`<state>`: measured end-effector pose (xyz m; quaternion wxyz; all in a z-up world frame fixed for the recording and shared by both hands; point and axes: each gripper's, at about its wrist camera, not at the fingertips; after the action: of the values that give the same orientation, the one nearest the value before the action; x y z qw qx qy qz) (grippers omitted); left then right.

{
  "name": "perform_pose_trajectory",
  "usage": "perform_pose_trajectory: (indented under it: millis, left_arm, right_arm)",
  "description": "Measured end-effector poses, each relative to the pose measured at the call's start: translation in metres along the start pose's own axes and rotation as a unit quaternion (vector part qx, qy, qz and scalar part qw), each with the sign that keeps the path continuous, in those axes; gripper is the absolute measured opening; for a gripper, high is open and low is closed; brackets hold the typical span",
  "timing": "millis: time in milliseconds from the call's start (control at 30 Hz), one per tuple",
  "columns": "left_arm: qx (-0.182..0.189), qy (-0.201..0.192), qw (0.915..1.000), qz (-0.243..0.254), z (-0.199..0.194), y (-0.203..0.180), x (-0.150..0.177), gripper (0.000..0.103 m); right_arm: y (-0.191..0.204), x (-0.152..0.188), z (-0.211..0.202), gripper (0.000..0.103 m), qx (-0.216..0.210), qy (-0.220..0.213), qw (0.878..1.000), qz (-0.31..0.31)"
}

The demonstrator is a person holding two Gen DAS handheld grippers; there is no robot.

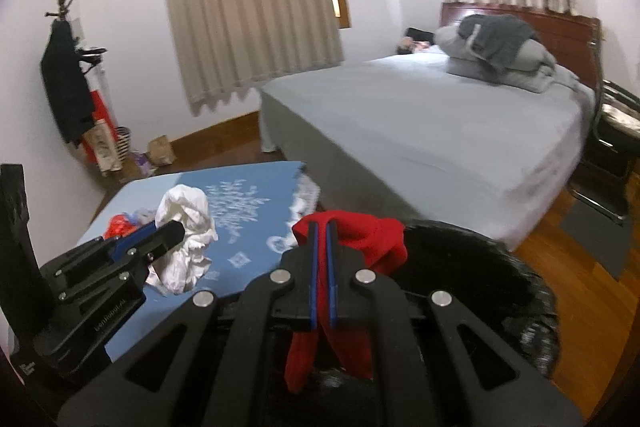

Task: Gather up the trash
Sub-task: 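Carry tissue and red glove to the bin and release both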

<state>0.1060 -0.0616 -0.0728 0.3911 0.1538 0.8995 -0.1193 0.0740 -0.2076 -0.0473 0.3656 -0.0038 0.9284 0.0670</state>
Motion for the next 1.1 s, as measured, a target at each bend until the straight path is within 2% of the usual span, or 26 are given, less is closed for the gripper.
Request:
perform_pose_trajectory:
  millis: [233, 300, 333, 400, 433, 467, 533, 600, 667, 733, 900, 1100]
  left_arm:
    - [0.039, 0.021, 0.9989, 0.016, 0.022, -0.032, -0.003, 0.015]
    - [0.055, 0.029, 0.9978, 0.023, 0.027, -0.039, -0.003, 0.017]
    - [0.065, 0.034, 0.9969, 0.029, 0.031, -0.043, -0.002, 0.019]
    - [0.071, 0.038, 0.9962, 0.035, 0.033, -0.049, -0.002, 0.037]
    - [0.073, 0.036, 0.9961, 0.035, 0.033, -0.049, -0.001, 0.048]
    - [0.074, 0.034, 0.9962, 0.033, 0.031, -0.045, 0.0, 0.051]
    - [0.067, 0.03, 0.9969, 0.03, 0.028, -0.041, 0.001, 0.055]
    - [0.05, 0.023, 0.9982, 0.023, 0.024, -0.031, 0.002, 0.062]
    - [0.031, 0.016, 0.9993, 0.015, 0.017, -0.019, 0.003, 0.069]
    - [0.006, 0.008, 0.9999, 0.004, 0.011, -0.003, 0.004, 0.073]
    - [-0.06, -0.004, 0.998, -0.02, -0.007, 0.042, 0.011, 0.078]
    - [-0.137, -0.006, 0.9881, -0.069, -0.026, 0.103, 0.027, 0.078]
  right_arm:
    - [-0.037, 0.016, -0.009, 0.003, 0.033, 0.005, 0.999, 0.029]
    - [-0.045, 0.02, -0.009, 0.007, 0.043, 0.006, 0.998, 0.035]
    - [-0.048, 0.021, -0.01, 0.007, 0.049, 0.006, 0.998, 0.039]
    - [-0.054, 0.024, -0.01, 0.014, 0.056, 0.009, 0.997, 0.047]
    - [-0.056, 0.024, -0.01, 0.023, 0.058, 0.009, 0.997, 0.05]
    - [-0.057, 0.024, -0.01, 0.031, 0.062, 0.008, 0.997, 0.054]
    - [-0.06, 0.028, -0.012, 0.039, 0.066, 0.006, 0.996, 0.06]
    - [-0.059, 0.023, -0.011, 0.051, 0.068, 0.005, 0.996, 0.061]
    - [-0.054, 0.023, -0.011, 0.073, 0.065, -0.002, 0.996, 0.061]
    - [-0.046, 0.022, -0.012, 0.089, 0.066, -0.012, 0.996, 0.059]
    - [-0.017, 0.01, -0.003, 0.094, 0.038, -0.018, 0.998, 0.039]
    - [0.041, -0.003, 0.027, 0.095, -0.013, -0.01, 1.0, 0.006]
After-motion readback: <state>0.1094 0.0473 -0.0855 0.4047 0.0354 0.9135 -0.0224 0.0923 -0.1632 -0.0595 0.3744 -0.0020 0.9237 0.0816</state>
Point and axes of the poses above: each gripper's, at about its wrist camera, not at the fingertips, and z roughly the way its jaws point, y to its left, x to its underside, and after that the axes turned 14 degrees about y, right-handed
